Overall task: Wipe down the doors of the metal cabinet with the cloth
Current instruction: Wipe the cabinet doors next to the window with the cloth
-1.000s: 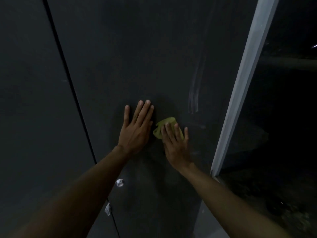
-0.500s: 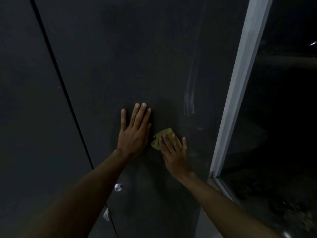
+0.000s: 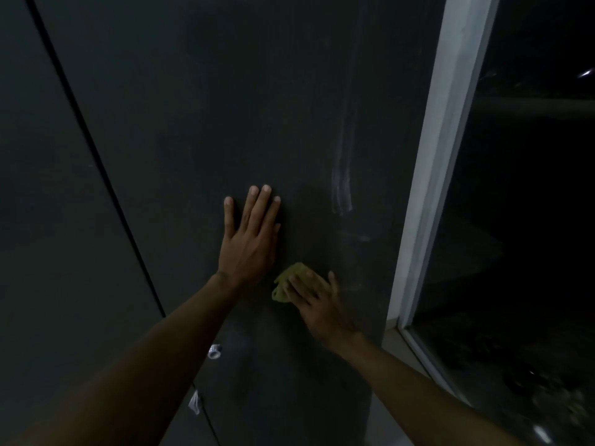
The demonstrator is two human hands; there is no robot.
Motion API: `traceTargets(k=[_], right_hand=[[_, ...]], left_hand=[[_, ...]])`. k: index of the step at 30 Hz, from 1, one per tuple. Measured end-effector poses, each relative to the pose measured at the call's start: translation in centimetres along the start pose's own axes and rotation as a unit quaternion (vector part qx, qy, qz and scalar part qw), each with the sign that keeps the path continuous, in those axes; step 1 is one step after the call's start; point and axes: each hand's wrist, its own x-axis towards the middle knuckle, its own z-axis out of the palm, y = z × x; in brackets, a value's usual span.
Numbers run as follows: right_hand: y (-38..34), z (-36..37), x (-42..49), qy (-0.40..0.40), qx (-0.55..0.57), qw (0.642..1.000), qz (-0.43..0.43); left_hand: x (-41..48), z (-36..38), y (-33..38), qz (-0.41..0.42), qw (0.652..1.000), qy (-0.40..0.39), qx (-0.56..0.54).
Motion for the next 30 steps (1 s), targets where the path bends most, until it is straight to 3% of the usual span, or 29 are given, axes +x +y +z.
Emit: traceTargets(k=[6, 9, 14, 18, 24, 30], right_hand=[[-1.7, -0.1, 2.8, -0.010, 0.000, 1.000, -0.013], [-1.6, -0.1, 2.6, -0.031, 0.000, 0.997, -0.067], [2.8, -1.2, -1.4, -0.028, -0.119, 0.974, -0.189], [3.5, -1.9, -0.6, 0.025, -0.115, 0.986, -0.117], [1.1, -1.5, 1.3, 0.028, -0.073, 0.993, -0.084], [3.8, -2.7, 2.9, 0.073, 0.001, 0.990, 0.121]], left_hand=[[-0.2, 0.3, -0.1, 0.009, 1.000, 0.001, 0.017], [-0.9, 0.5, 0.0, 0.013, 1.000, -0.004, 0.011], [-2.8, 0.4, -0.2, 0.026, 0.999, -0.024, 0.019], [-4.3, 0.0, -0.4, 0.029, 0.998, -0.038, 0.039], [-3.6, -0.6, 0.3, 0.026, 0.998, -0.041, 0.035], [-2.2, -0.8, -0.2, 0.041, 0.998, -0.014, 0.050]])
